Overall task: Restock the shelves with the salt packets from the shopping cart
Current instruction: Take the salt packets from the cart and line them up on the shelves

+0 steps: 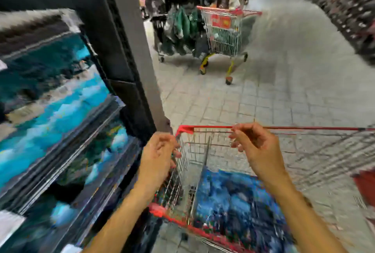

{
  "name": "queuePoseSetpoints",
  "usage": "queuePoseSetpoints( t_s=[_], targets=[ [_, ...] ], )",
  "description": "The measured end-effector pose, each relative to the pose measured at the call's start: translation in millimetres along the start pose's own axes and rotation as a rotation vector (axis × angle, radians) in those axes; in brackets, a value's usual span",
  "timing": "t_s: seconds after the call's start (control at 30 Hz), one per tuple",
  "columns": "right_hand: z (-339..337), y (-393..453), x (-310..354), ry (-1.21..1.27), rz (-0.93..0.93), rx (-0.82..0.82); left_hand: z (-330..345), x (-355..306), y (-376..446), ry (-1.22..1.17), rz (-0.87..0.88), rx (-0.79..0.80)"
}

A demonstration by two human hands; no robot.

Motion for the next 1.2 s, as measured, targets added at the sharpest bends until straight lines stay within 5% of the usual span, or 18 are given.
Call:
queuePoseSetpoints(
  t_s=[0.23,0.37,0.53,0.73,0.97,1.2],
  targets=[
    [-83,-20,-202,-0.237,0.498,-0.172,103,196,25,0.198,-0.5,0.257],
    [-108,-50,-333,-0.422,0.847,-0.097,138,323,25,0.36,-0.815,0.276],
    [-105,-99,-458,-0.459,1.228,0.082,155,459,10,0.703,-0.946,0.375],
    [-83,-102,-566,-0.618,1.249,0.216,167,573,-4,0.919,-0.949,0.531],
    [-67,-86,-628,-0.922,1.223,0.174,178,640,-5,1.144,-0.954,0.454],
    [-56,-93,-656,-0.886,1.421,0.091,166,664,-6,0.799,-1.067,0.319]
  ],
)
Point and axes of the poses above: each hand's wrist, its own y-axis towards the middle knuckle, its own z-axis out of the palm, x = y × z, the point moved 3 cm from there along y, towards the middle knuckle, and after that the axes turned 11 degrees about -y, right-handed, at the moved point
